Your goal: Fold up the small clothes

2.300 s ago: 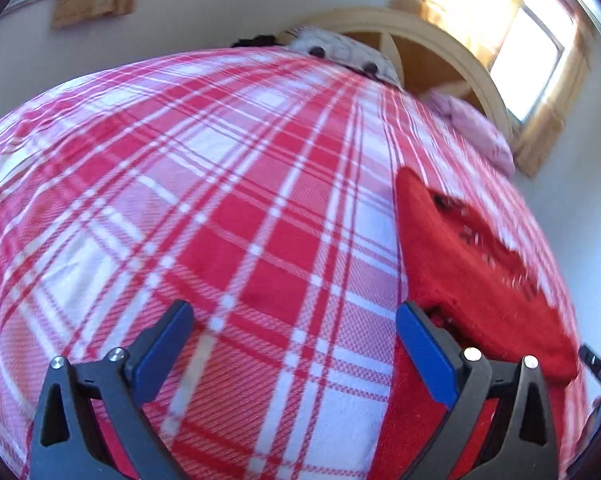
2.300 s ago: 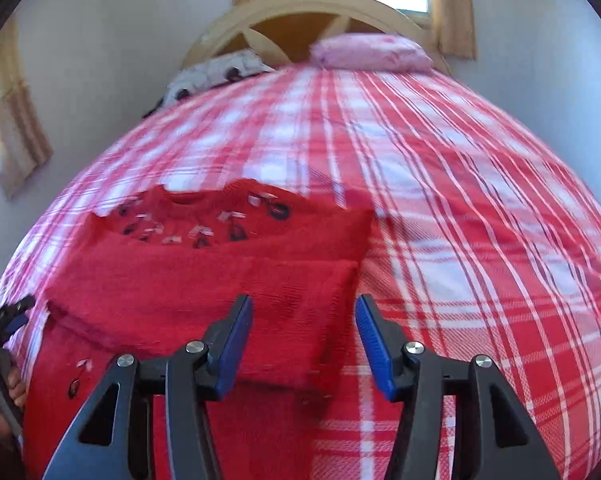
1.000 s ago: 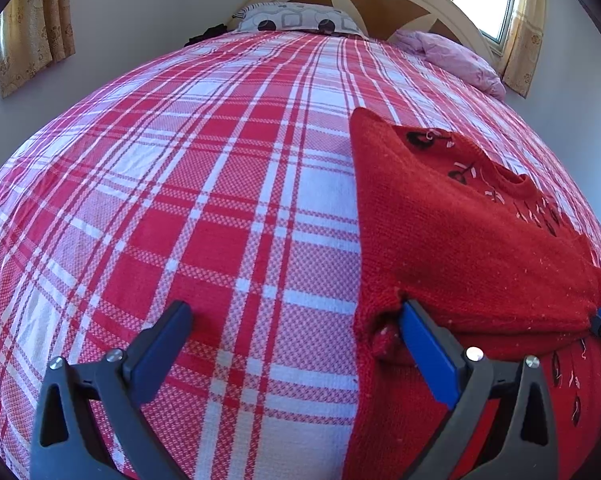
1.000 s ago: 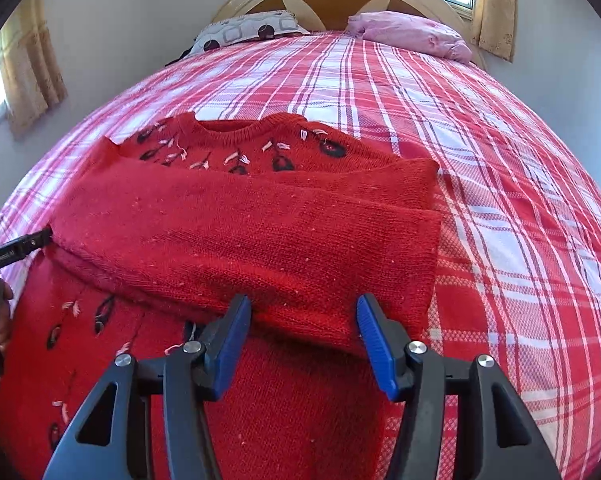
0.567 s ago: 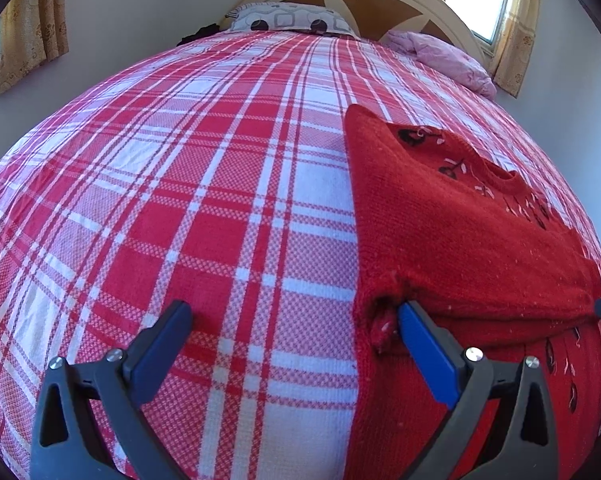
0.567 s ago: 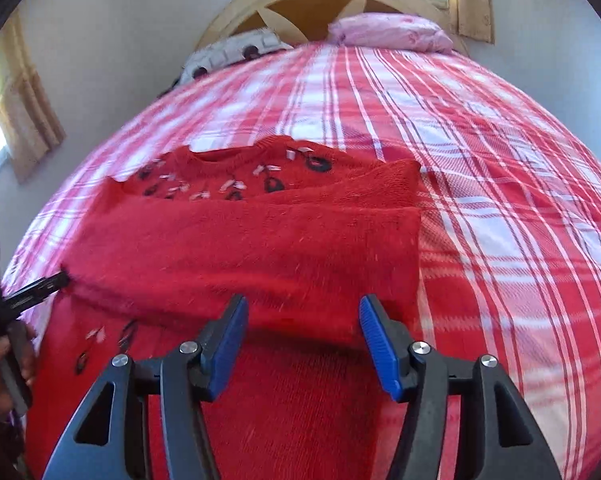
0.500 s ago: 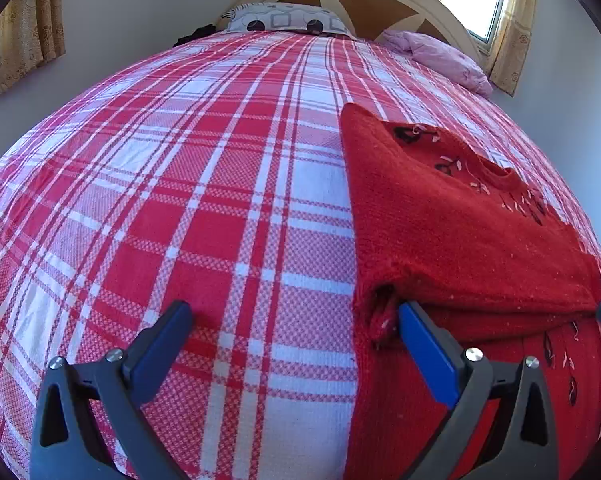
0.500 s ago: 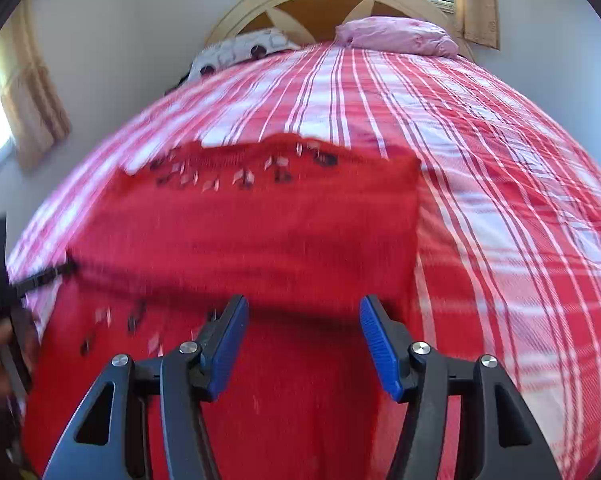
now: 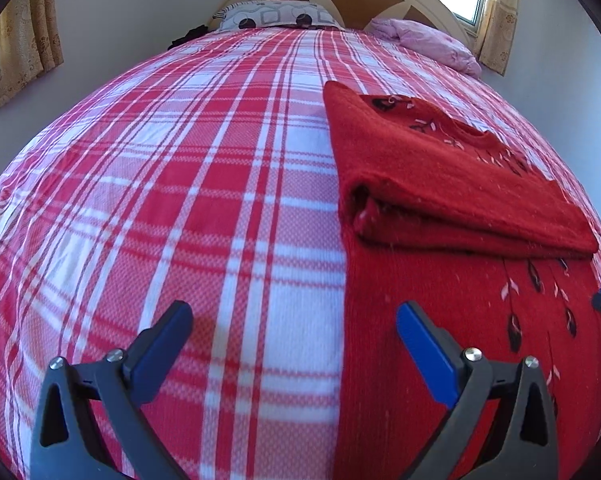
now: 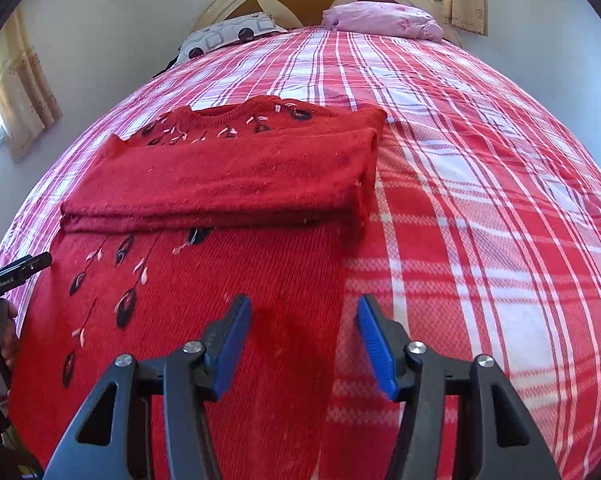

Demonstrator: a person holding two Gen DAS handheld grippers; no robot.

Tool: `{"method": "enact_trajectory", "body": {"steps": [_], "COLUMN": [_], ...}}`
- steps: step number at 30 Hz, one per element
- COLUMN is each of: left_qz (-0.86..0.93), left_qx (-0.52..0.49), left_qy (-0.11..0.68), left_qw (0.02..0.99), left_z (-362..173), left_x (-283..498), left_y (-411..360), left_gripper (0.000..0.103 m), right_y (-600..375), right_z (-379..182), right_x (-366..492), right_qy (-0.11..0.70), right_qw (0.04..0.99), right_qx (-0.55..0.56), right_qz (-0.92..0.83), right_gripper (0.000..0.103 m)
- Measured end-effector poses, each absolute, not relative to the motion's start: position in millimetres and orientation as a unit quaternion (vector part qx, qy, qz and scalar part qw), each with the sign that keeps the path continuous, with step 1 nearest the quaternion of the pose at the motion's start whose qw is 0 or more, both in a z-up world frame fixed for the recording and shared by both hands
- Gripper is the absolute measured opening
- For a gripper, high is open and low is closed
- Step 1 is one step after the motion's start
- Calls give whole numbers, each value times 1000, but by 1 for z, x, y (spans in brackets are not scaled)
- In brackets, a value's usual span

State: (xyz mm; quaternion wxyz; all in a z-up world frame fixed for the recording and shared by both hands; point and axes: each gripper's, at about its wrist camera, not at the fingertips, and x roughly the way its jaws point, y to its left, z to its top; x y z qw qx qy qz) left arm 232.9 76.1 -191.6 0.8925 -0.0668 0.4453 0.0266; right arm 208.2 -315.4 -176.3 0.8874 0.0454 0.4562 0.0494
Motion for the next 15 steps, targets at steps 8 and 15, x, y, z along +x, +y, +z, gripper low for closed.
{"method": "enact_trajectory", "body": {"steps": [8, 15], "left_qz": [-2, -17], "left_qx": [-55, -39], "left_qy": [450, 439], "left_qw": [891, 897], "left_z": [-192, -193], "left_x": [180, 146], "left_y": [66, 62], "left_gripper": [103, 103], "right_y": [-318, -311], "right_z": [-173, -176], "right_x": [151, 117], "right_qy": [453, 446], "right_qw": [888, 893], "right_qx": [58, 41], "right_qz": [56, 46], "right_gripper": [54, 54]}}
